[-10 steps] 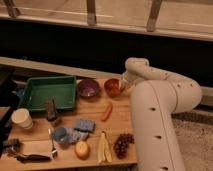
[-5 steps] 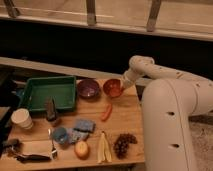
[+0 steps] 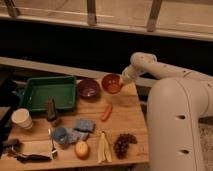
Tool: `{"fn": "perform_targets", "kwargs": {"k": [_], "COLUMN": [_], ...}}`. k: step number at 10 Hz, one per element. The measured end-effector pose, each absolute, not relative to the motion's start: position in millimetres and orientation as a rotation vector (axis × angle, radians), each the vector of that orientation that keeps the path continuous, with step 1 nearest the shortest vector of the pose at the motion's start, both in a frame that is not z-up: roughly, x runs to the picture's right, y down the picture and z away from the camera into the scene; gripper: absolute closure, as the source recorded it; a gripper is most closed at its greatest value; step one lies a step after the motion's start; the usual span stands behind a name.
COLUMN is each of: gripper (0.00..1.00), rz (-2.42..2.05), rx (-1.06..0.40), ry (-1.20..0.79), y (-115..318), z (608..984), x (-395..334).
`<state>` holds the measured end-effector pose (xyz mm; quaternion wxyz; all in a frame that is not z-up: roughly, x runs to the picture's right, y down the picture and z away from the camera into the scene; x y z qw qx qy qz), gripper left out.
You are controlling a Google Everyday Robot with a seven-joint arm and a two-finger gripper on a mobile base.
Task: Stack bowls on top of each other
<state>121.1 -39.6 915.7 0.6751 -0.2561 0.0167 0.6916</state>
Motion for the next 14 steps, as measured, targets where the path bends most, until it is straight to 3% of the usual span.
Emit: {"fn": "perform_targets", "kwargs": {"k": [8, 14], "gripper": [1.0, 1.0], "rz": [1.333, 1.198], "rx": [-0.658, -0.695], "ry": [-0.182, -0.13], "y": [-64, -53], "z": [873, 914], "x": [20, -33]}}
